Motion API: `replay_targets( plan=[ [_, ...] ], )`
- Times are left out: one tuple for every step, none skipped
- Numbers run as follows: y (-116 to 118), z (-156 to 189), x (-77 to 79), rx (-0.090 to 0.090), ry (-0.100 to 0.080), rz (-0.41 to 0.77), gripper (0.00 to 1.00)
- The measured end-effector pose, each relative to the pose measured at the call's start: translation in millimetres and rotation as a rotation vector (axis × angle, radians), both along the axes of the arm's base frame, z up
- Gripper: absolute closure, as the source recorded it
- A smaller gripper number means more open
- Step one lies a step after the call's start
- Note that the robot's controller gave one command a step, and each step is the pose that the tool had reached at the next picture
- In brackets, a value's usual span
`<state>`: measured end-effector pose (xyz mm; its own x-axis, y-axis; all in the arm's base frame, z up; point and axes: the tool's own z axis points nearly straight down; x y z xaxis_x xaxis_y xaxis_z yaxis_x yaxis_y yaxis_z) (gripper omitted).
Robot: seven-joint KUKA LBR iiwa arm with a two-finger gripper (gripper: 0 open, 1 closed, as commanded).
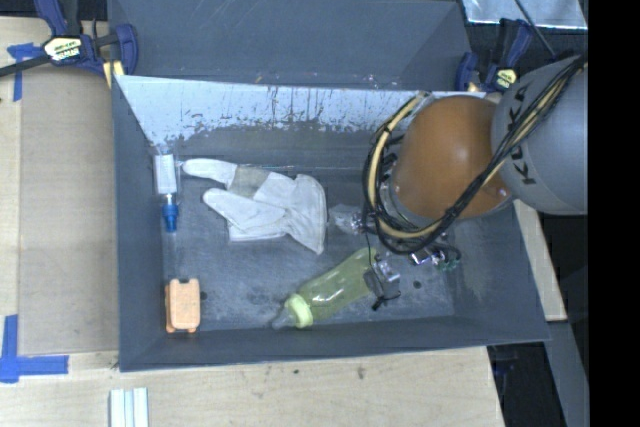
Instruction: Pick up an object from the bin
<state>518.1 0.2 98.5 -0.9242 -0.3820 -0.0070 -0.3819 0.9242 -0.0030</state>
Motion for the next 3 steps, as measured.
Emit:
replay_targets(
  plan=[
    [-3, -28, -16.3, 0.001, 0.005, -0.015, 1.0],
    [-3, -28, -16.3, 0.001, 0.005, -0.015, 1.0],
    [11, 155, -5.0, 0.001, -0.002, -0.051, 1.0]
  ],
)
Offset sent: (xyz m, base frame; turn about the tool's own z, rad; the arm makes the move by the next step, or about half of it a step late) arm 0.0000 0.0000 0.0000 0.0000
